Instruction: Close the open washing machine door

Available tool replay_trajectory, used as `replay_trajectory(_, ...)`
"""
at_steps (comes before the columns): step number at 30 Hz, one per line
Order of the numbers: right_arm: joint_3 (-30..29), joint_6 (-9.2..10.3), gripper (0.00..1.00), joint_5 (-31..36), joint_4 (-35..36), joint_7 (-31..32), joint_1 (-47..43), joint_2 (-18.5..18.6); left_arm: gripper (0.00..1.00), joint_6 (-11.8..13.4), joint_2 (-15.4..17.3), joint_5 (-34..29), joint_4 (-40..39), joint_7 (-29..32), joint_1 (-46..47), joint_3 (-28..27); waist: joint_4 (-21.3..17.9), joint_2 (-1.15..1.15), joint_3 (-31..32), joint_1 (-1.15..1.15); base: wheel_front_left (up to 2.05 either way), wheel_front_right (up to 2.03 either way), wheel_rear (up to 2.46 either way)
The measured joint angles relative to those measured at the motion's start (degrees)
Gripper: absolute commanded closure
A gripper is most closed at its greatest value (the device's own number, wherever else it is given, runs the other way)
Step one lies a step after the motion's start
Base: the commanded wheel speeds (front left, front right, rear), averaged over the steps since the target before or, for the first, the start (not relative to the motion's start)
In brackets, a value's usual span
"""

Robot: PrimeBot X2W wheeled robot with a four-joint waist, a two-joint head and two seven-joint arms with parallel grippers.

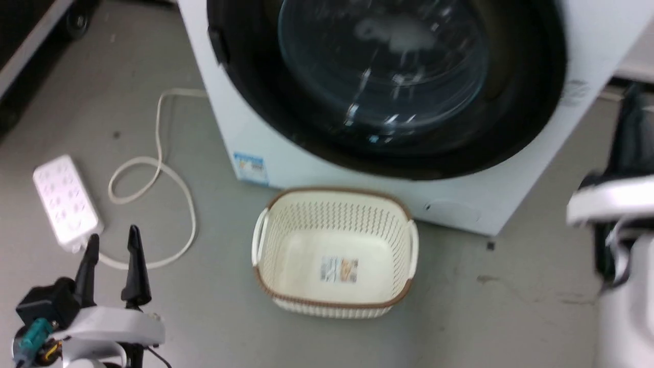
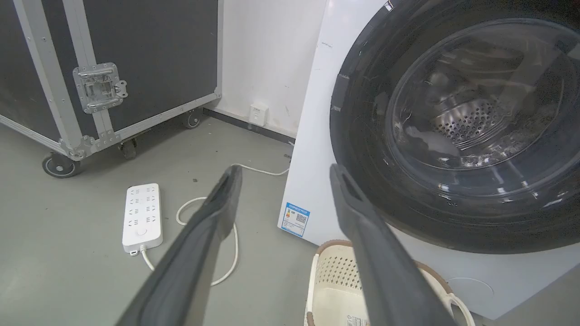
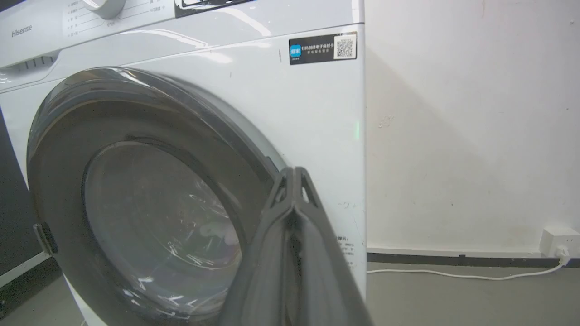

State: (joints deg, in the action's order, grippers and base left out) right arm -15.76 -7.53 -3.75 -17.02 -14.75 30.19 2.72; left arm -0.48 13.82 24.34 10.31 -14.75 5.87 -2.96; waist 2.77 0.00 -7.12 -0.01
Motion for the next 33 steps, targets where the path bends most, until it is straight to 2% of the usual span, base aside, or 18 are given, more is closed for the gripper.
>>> replay_trajectory(7,6.0,0.01,1.0,-2.6,3.2,0.0,-13.9,0.0,0.0,1.9,-0.5,-1.2,-2.0,0.2,-3.0,0.7,-2.9,0.0,5.4,-0.01,0.0,0.0,0.0)
replay_trajectory(13,10.4,0.0,1.0,-3.7,5.4,0.1,-22.4,0.0,0.0,2.4,-0.5,-2.3,-3.8,0.6,-4.0,2.2,-3.7,0.0,7.8,0.0,0.0,0.0,0.0)
replay_trajectory(20,12.3,0.0,1.0,-5.7,6.2,1.0,-28.9,0.0,0.0,2.5,-0.5,-3.0,-4.3,1.7,-4.2,3.7,-4.0,0.0,8.3,0.01,0.0,0.0,0.0)
replay_trajectory(28,12.4,0.0,1.0,-6.3,5.6,2.3,-31.3,0.1,0.0,1.8,-0.3,-3.0,-3.8,4.9,-4.2,5.7,-4.1,0.0,8.4,0.01,0.0,0.0,0.0)
replay_trajectory(29,12.5,0.0,0.62,-6.4,5.5,2.6,-31.4,0.1,0.0,1.8,-0.3,-3.0,-3.7,5.2,-4.2,5.8,-4.0,0.0,8.4,0.02,0.0,0.0,0.0)
replay_trajectory(30,12.5,0.0,0.0,-6.4,5.5,2.6,-31.4,0.0,0.0,1.8,-0.3,-2.9,-3.5,5.3,-4.2,5.9,-4.0,0.0,8.4,0.01,0.0,0.0,0.0)
replay_trajectory(33,12.5,0.0,0.0,-6.4,5.5,2.6,-31.5,0.1,0.0,1.4,-0.3,-2.4,-3.0,6.1,-4.2,6.1,-4.0,0.0,8.5,0.02,0.0,0.0,0.0)
